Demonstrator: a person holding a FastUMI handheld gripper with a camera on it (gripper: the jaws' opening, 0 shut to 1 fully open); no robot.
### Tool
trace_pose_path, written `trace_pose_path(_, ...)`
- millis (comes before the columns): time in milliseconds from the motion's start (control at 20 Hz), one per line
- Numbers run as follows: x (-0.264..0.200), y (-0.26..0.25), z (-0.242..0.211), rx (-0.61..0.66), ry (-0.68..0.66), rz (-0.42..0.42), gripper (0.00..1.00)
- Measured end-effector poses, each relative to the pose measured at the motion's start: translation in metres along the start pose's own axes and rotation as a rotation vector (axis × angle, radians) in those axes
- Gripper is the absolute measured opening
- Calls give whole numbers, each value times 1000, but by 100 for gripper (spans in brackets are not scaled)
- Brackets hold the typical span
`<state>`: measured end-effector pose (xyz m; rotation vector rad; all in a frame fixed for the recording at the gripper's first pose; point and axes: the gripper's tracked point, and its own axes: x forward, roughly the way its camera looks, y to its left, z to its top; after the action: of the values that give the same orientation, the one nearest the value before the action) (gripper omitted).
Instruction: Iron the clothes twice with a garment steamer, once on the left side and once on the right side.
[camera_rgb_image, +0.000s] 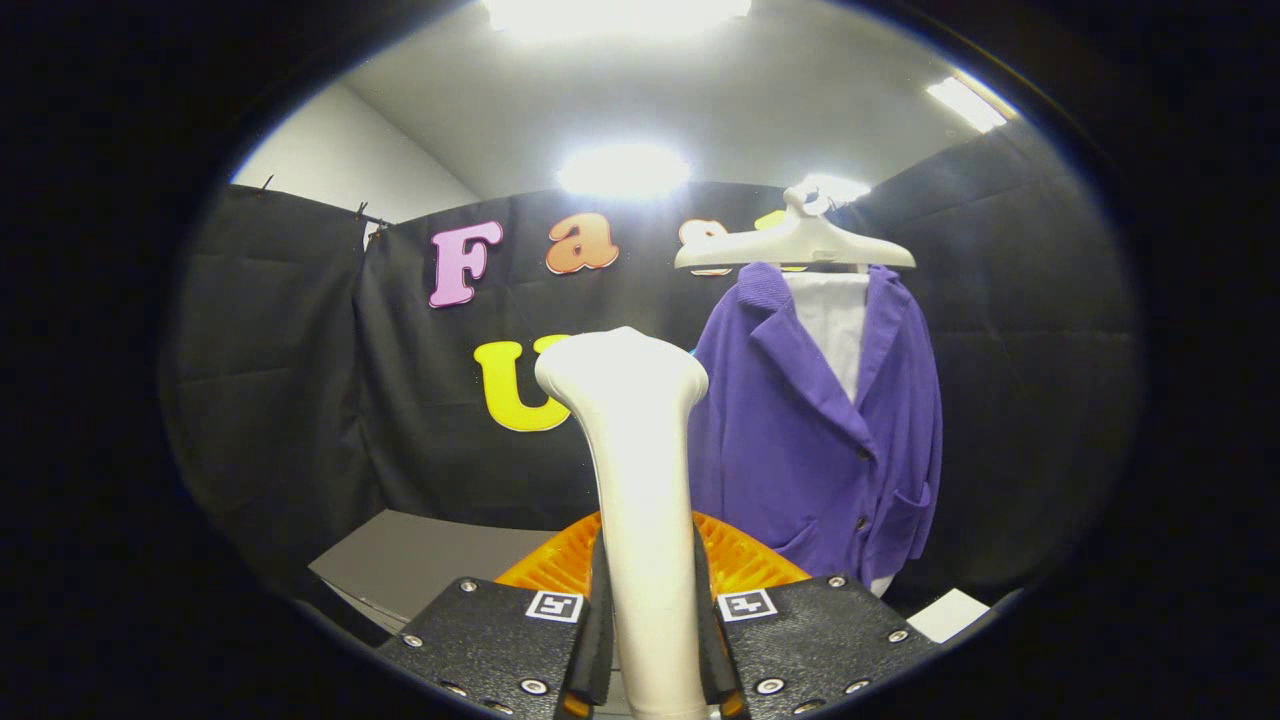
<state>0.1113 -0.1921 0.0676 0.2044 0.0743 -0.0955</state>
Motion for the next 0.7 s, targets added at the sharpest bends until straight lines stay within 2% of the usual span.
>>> trace_pose_path(300, -4, -55, 36, 32, -85, -85, 34)
trace_pose_path(500, 14, -87, 59, 26, -121, -176, 34)
trace_pose_path(700, 39, -106, 73, 30, -150, -229, 34)
